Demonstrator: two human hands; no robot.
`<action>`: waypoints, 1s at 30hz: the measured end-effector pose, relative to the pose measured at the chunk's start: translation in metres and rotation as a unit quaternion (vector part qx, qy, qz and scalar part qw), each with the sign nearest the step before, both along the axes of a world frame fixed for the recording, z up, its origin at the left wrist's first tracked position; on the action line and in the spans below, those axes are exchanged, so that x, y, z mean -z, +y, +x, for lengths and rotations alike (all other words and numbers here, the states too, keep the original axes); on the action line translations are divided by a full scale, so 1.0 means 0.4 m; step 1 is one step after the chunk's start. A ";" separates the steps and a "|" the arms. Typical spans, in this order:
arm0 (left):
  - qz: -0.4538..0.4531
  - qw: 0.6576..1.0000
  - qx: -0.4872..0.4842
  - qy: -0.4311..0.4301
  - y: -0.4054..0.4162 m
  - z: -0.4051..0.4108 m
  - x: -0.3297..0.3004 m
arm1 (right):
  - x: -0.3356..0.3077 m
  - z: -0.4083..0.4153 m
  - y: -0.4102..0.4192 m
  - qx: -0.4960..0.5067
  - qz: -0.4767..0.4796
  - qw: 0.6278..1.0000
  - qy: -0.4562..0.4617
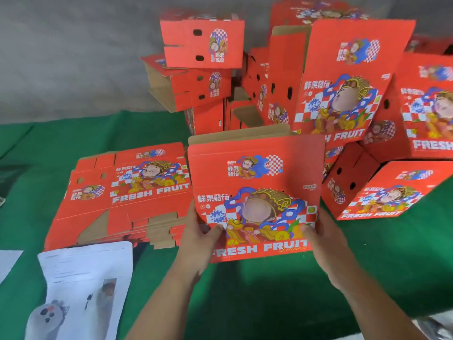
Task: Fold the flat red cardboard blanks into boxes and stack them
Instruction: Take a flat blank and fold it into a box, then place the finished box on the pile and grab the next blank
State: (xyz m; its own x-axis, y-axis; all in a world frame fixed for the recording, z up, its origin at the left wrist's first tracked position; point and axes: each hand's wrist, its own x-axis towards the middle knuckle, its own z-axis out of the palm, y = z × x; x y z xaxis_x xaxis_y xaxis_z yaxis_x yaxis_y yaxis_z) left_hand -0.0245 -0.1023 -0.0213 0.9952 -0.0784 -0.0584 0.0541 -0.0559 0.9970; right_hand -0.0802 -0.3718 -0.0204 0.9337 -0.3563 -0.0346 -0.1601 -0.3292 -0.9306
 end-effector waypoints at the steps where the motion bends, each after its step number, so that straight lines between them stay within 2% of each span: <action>1: -0.005 1.000 0.007 -0.003 -0.017 0.009 -0.004 | -0.002 0.019 -0.014 0.023 0.011 1.000 -0.007; 4: -0.020 0.992 0.121 -0.039 -0.081 0.059 -0.049 | -0.011 0.089 -0.080 0.114 0.083 0.989 -0.038; 6: -0.019 0.977 0.212 -0.031 -0.143 0.110 -0.087 | -0.023 0.128 -0.135 0.165 0.094 0.982 -0.019; 7: -0.018 0.974 0.227 -0.010 -0.174 0.131 -0.107 | -0.028 0.135 -0.156 0.184 0.097 0.978 0.005; 11: 0.008 0.985 0.163 0.064 -0.250 0.151 -0.115 | -0.013 0.110 -0.177 0.218 0.143 0.960 0.100; 16: 0.065 0.984 0.112 0.121 -0.273 0.077 -0.037 | 0.031 0.043 -0.180 0.293 0.213 0.928 0.082; 19: 0.014 0.984 0.100 0.150 -0.294 0.042 -0.002 | 0.055 -0.020 -0.230 0.333 0.209 0.917 0.073; 21: -0.009 0.981 0.129 0.145 -0.329 0.013 0.015 | 0.070 -0.061 -0.266 0.366 0.211 0.904 0.070; 23: 0.014 0.963 0.232 0.133 -0.376 -0.015 0.033 | 0.080 -0.084 -0.301 0.418 0.214 0.882 0.051; 24: 0.055 0.943 0.300 0.130 -0.399 -0.021 0.041 | 0.080 -0.088 -0.308 0.456 0.204 0.866 0.034; 26: 0.194 0.883 0.414 0.103 -0.438 -0.024 0.048 | 0.076 -0.087 -0.286 0.504 0.178 0.845 -0.019; 27: 0.240 0.861 0.438 0.095 -0.457 -0.027 0.047 | 0.085 -0.084 -0.260 0.502 0.167 0.848 -0.038; 28: 0.241 0.859 0.439 0.102 -0.476 -0.034 0.045 | 0.101 -0.086 -0.219 0.487 0.155 0.858 -0.045; 30: 0.193 0.886 0.407 0.114 -0.506 -0.056 0.044 | 0.149 -0.097 -0.129 0.438 0.126 0.889 -0.042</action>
State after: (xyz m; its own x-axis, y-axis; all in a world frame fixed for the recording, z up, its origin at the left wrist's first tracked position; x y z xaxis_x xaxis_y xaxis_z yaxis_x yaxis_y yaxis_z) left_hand -0.0468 -0.3047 -0.0389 0.5768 -0.6950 -0.4292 0.0373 -0.5025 0.8638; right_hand -0.1189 -0.4235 -0.0800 0.3051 -0.9387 -0.1602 -0.1792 0.1086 -0.9778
